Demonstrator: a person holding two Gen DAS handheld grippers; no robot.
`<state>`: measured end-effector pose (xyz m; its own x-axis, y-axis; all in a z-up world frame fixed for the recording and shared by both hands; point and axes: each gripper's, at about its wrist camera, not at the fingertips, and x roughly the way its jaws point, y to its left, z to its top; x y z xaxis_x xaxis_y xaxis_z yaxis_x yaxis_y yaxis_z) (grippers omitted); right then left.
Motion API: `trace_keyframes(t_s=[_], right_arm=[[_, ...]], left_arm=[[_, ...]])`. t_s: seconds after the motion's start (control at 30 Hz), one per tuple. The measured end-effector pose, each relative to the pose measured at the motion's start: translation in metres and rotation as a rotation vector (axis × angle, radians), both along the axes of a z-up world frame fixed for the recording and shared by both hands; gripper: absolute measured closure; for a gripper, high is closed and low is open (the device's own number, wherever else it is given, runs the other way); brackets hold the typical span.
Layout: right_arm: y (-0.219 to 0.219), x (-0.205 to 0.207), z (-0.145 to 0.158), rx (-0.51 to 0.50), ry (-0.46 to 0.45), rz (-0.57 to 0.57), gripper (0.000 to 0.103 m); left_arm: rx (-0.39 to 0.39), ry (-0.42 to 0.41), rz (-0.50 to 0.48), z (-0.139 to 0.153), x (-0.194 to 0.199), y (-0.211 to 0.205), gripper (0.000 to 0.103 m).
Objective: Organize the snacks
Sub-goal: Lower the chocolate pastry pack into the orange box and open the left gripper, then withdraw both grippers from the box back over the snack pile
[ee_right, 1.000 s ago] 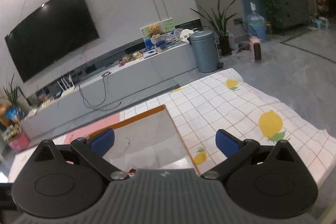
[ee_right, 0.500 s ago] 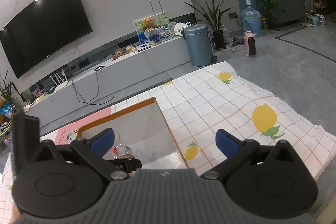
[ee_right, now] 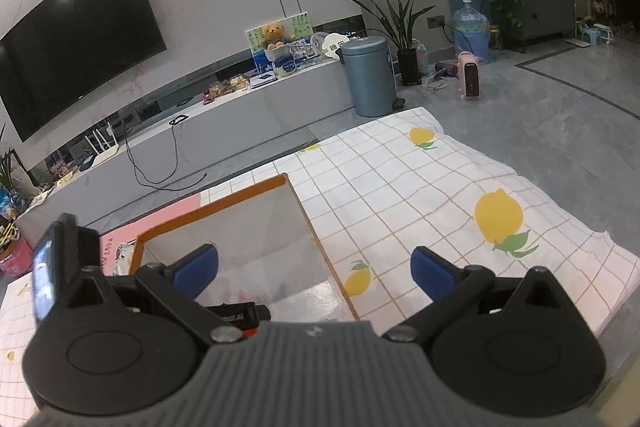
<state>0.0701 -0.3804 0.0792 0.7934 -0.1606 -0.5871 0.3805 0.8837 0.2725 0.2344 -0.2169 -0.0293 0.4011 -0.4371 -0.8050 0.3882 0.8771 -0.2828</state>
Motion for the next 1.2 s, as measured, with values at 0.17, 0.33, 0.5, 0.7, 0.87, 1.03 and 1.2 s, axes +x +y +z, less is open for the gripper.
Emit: trace_keyframes(t_s=[0.17, 0.33, 0.5, 0.7, 0.87, 1.03, 1.2], right_arm=[[0.006, 0.002, 0.001, 0.006, -0.011, 0.015, 0.003], [0.021, 0.007, 0.002, -0.022, -0.019, 0.041, 0.003], [0.039, 0.012, 0.004, -0.059, -0.047, 0.076, 0.003], [0.06, 0.014, 0.012, -0.115, -0.091, 0.123, 0.003], [0.079, 0.016, 0.012, -0.109, -0.124, 0.184, 0.003], [0.116, 0.024, 0.011, -0.094, -0.15, 0.27, 0.003], [0.156, 0.025, 0.0, -0.101, -0.173, 0.354, 0.003]], left_arm=[[-0.115, -0.01, -0.003, 0.026, -0.016, 0.027, 0.023], [-0.117, -0.087, 0.019, 0.059, -0.035, 0.056, 0.023], [-0.099, -0.145, 0.072, 0.084, -0.042, 0.085, 0.024], [-0.088, -0.162, 0.174, 0.095, -0.046, 0.133, 0.024], [-0.055, -0.165, 0.243, 0.098, -0.054, 0.174, 0.024], [-0.028, -0.171, 0.296, 0.099, -0.067, 0.207, 0.024], [-0.002, -0.225, 0.322, 0.1, -0.08, 0.231, 0.024]])
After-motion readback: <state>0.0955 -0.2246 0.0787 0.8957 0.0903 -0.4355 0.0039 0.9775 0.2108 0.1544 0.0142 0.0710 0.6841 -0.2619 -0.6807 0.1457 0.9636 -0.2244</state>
